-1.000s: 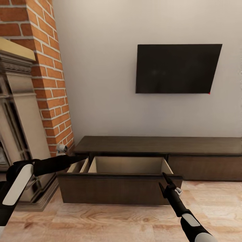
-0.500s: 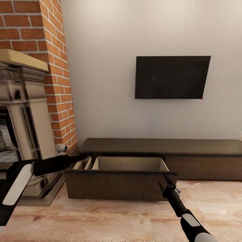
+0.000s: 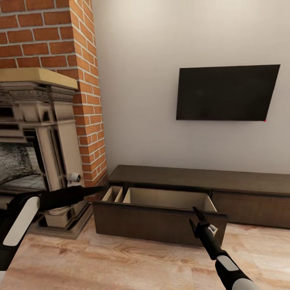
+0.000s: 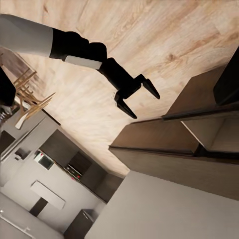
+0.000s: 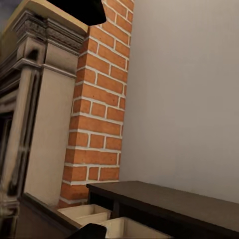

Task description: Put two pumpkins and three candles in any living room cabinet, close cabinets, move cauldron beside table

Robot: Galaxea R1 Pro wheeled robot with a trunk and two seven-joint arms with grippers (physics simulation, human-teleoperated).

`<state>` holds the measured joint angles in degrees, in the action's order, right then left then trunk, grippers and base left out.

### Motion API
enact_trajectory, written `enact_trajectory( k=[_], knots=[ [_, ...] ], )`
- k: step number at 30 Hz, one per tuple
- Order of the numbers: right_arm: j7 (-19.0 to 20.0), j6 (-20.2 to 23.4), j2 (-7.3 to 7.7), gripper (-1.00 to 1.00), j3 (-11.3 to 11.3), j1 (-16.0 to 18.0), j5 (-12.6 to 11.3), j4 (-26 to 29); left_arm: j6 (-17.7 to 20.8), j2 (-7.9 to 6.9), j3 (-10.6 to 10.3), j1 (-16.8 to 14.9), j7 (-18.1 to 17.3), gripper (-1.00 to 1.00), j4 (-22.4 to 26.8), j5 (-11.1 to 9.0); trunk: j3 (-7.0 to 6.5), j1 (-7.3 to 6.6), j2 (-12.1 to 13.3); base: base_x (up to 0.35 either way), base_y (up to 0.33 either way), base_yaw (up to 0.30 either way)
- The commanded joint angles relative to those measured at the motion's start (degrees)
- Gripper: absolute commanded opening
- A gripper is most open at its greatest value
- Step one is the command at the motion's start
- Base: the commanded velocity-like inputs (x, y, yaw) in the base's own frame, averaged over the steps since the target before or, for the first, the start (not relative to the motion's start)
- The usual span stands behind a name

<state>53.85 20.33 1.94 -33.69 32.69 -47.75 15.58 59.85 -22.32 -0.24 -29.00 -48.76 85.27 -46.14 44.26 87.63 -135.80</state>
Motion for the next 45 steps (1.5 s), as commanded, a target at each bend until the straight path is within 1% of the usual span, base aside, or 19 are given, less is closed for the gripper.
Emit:
enact_trajectory(
  k=[1,6,12,15,16,20,21,24,25,26,27,29,30,33,35,38,40,42,45],
  knots=[
    [-0.4,0.48,-0.07,1.0,0.09,0.04,-0.44,-0.03,0.15,-0.01,-0.02,-0.05,-0.23,1.0,-0.03,0.12,-0.07,-0.24,0.39,-0.002,0.0,0.256],
    [-4.28,0.35,-1.53,1.0,0.54,0.24,-0.08,0.05,0.15,-0.01,-0.02,-0.01,-0.11,1.0,-0.09,0.27,-0.73,-1.34,2.39,-0.001,0.0,0.259],
    [-6.92,0.33,-2.45,1.0,0.69,0.46,0.21,0.06,0.15,-0.01,-0.02,-0.01,0.07,1.0,-0.19,0.44,-1.53,-2.66,4.8,0.0,0.0,0.26],
    [-9.49,0.24,-3.24,1.0,0.91,0.57,0.36,0.06,0.15,-0.06,-0.02,-0.01,0.12,1.0,-0.32,0.54,-1.94,-3.31,6.0,0.0,0.0,0.261],
    [-11.09,-0.07,-3.67,1.0,1.48,0.62,0.43,0.06,0.15,-0.07,-0.02,-0.01,0.13,1.0,-0.37,0.56,-2.07,-3.53,6.4,0.0,0.0,0.261],
    [-14.63,-1.83,-4.26,1.0,3.59,0.65,0.49,0.06,0.15,-0.08,-0.02,-0.01,0.2,1.0,-0.42,0.59,-2.61,-4.41,8.01,0.0,0.0,0.263],
    [-16.21,-3.38,-4.47,1.0,4.82,0.64,0.48,0.06,0.15,-0.09,-0.02,-0.01,0.28,1.0,-0.43,0.6,-2.74,-4.63,8.41,0.0,0.0,0.265],
    [-17.89,-5.28,-4.65,1.0,6.79,0.66,0.51,0.06,0.15,-0.19,0.01,-0.01,0.62,1.0,-0.46,0.6,-3.15,-5.29,9.61,0.0,0.0,0.265],
    [-18.71,-6.01,-4.7,1.0,8.35,0.65,0.52,0.06,0.15,-0.45,0.06,-0.01,0.85,1.0,-0.51,0.6,-3.28,-5.51,10.01,0.0,0.0,0.266],
    [-19.13,-6.27,-4.71,1.0,9.25,0.64,0.53,0.06,0.15,-0.61,0.08,-0.01,0.97,1.0,-0.53,0.61,-3.41,-5.73,10.41,0.0,0.0,0.266],
    [-20.19,-6.65,-4.72,1.0,11.17,0.63,0.54,0.01,0.15,-0.83,0.1,-0.01,1.16,1.0,-0.53,0.61,-3.55,-5.95,10.81,0.0,0.0,0.266],
    [-21.69,-6.92,-4.73,1.0,12.96,0.63,0.54,-0.03,0.15,-0.98,0.12,-0.01,1.27,1.0,-0.54,0.61,-3.82,-6.39,11.62,0.0,0.0,0.267],
    [-24.68,-7.16,-4.77,1.0,14.71,0.63,0.52,-0.07,0.15,-1.1,0.14,-0.01,1.53,1.0,-0.54,0.61,-3.95,-6.61,12.02,0.0,0.0,0.268],
    [-28.23,-7.21,-4.86,1.0,15.97,0.62,0.49,-0.09,0.15,-1.18,0.11,-0.01,2.24,1.0,-0.54,0.65,-4.36,-7.27,13.22,0.0,0.0,0.269],
    [-29.59,-7.21,-5.03,1.0,16.43,0.62,0.48,-0.1,0.15,-1.21,0.06,-0.01,2.78,1.0,-0.54,0.67,-4.63,-7.71,14.02,0.0,0.0,0.269],
    [-30.44,-7.17,-5.17,1.0,16.86,0.62,0.47,-0.11,0.15,-1.22,0.01,-0.01,3.2,1.0,-0.54,0.69,-5.03,-8.37,15.22,0.0,0.0,0.269],
    [-30.75,-7.12,-5.3,1.0,17.66,0.62,0.5,-0.11,0.15,-1.25,-0.01,-0.01,3.35,1.0,-0.54,0.69,-5.29,-8.81,16.03,0.0,0.0,0.267],
    [-31.12,-7.08,-5.39,1.0,19.76,0.62,0.53,-0.11,0.15,-1.29,-0.02,-0.01,3.44,1.0,-0.54,0.69,-5.55,-9.24,16.83,0.0,0.0,0.264],
    [-31.35,-6.95,-5.43,1.0,21.91,0.62,0.58,-0.11,0.15,-1.31,-0.02,-0.01,3.48,1.0,-0.54,0.7,-5.94,-9.9,18.03,0.0,0.0,0.263]
  ],
)
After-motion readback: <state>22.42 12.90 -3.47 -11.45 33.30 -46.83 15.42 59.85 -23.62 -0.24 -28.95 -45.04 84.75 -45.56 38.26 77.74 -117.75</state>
